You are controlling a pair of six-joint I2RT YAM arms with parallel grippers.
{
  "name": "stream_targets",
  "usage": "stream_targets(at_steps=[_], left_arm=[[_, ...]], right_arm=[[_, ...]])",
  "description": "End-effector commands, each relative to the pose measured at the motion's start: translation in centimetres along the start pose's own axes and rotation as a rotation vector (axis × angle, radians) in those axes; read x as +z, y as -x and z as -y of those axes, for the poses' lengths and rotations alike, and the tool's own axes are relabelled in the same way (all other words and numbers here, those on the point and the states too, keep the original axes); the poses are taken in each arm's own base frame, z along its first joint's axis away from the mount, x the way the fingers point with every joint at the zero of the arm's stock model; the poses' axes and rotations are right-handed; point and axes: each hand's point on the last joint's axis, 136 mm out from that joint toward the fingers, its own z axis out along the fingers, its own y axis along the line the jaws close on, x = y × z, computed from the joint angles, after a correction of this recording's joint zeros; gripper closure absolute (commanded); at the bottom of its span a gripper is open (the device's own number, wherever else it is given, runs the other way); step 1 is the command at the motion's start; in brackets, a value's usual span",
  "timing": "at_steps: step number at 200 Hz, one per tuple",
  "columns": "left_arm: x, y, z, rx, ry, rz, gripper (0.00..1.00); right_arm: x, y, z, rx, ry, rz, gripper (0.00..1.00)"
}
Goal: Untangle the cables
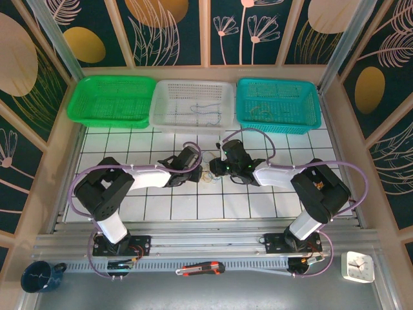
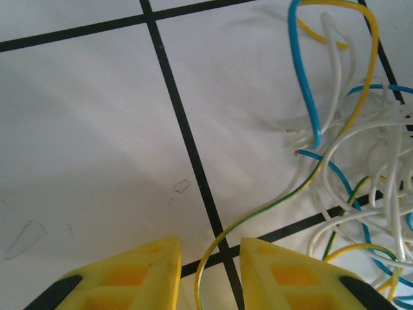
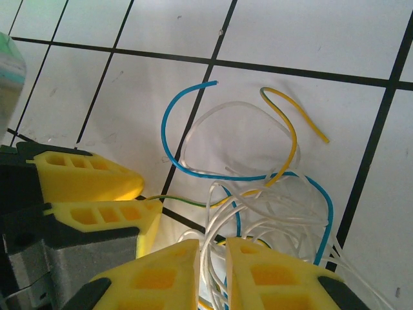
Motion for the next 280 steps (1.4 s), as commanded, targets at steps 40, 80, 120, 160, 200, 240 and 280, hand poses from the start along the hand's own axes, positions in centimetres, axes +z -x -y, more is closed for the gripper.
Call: stream_targets(at_steps=[40, 80, 120, 160, 200, 240, 280], left_arm=[[1.1, -1.3, -1.0, 0.033, 0.062, -0.043, 0.8], [1.0, -1.3, -1.0, 0.053, 0.082, -0.036, 0.86], [1.2, -1.7, -1.0, 0.072, 0.093, -0.049, 0.97], [0.2, -1.6, 0.5, 0.036, -0.004, -0.027, 1.0], [-3.2, 1.0, 2.5, -0.007, -0.115, 0.063, 1.0], [-6.7, 3.0, 3.9, -0.047, -0.212, 0.144, 1.0], [-9.8, 4.9, 5.5, -0.094, -0.328, 0.225, 1.0]], right_arm=[[0.3, -0.9, 0.3, 0.013, -0.004, -0.007, 0.82], [0.2, -0.9, 0.4, 0.013, -0.007, -0.005, 0.81], [0.1, -0.9, 0.4, 0.015, -0.009, -0.003, 0.82], [0.2, -1.2, 0.6, 0.012, -0.016, -0.008, 0.82], [0.3, -1.6, 1.2, 0.014, -0.03, -0.013, 0.82], [0.4, -1.8, 1.6, 0.018, -0.039, -0.017, 0.82], [0.3, -1.6, 1.2, 0.02, -0.026, -0.017, 0.82]])
